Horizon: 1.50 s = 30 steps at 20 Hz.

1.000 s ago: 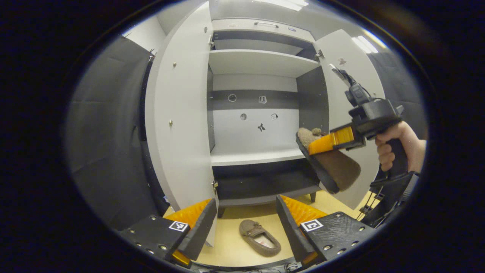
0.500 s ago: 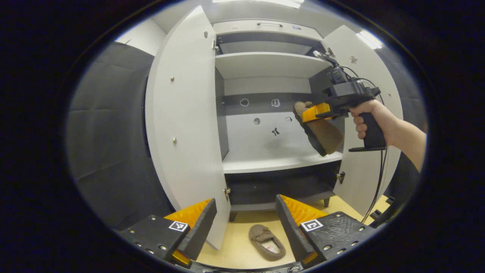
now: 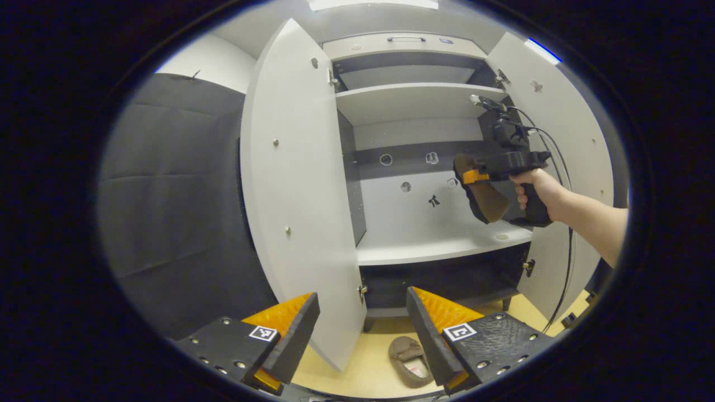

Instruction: Grab one shoe with the right hand and put it into the shoe cabinet, grab the other shoe with the left hand and put it into the shoe cabinet; then close the right door with the right hand and the left door with the left hand.

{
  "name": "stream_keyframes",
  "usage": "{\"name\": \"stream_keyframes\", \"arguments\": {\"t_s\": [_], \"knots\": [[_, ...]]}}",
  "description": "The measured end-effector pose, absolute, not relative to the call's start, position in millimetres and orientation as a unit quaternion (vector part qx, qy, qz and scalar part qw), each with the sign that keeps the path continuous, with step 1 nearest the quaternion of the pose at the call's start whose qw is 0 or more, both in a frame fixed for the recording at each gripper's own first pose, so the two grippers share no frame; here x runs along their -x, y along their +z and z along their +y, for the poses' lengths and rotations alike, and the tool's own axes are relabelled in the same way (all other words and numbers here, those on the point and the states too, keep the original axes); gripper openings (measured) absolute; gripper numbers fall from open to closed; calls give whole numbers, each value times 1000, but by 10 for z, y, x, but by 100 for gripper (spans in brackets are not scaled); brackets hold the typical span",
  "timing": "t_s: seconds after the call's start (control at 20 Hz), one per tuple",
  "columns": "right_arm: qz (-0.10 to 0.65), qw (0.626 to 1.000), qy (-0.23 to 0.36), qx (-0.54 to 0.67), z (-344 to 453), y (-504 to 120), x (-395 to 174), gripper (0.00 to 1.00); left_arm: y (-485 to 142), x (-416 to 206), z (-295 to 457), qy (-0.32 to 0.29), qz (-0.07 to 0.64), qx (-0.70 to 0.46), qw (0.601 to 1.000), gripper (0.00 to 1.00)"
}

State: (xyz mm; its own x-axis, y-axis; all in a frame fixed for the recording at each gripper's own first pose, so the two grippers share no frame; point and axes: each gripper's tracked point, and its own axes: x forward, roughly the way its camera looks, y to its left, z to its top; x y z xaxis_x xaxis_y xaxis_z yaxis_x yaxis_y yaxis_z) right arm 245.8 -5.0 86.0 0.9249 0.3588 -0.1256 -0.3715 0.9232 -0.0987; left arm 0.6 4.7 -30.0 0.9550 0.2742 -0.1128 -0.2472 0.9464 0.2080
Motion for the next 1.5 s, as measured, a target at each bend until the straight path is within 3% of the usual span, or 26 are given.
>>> {"name": "stream_keyframes", "arguments": {"t_s": [0.15,0.2,0.3,0.5,0.6,0.7,0.75,0.85,1.15,1.25,1.3,1.5], "knots": [[44,984,167,49,-124,736,-2690,4,-355,73,118,159,82,-91,980,91],[47,984,164,47,-122,671,-2733,4,-357,103,130,168,85,-90,978,96],[50,984,162,48,-142,535,-2775,4,-376,133,144,181,89,-90,975,91],[38,986,155,39,-162,400,-2820,4,-385,175,73,195,94,-90,972,92],[34,988,149,29,-192,375,-2809,0,-405,183,-1,194,96,-89,972,96],[27,988,149,25,-198,377,-2807,6,-434,175,-67,194,100,-92,972,96],[25,988,149,27,-196,375,-2815,3,-442,166,-91,194,101,-94,971,96],[21,989,147,26,-219,385,-2829,7,-462,156,-159,193,101,-88,972,92],[38,990,139,-5,-282,328,-2927,12,-618,118,-356,193,112,-48,974,92],[73,988,135,-9,-335,177,-2935,21,-631,131,-388,197,112,-45,973,96],[91,985,143,-14,-292,91,-2898,31,-638,136,-419,197,113,-41,973,91],[76,983,169,-10,-121,226,-2751,99,-688,77,-508,174,119,-29,977,92]]}}
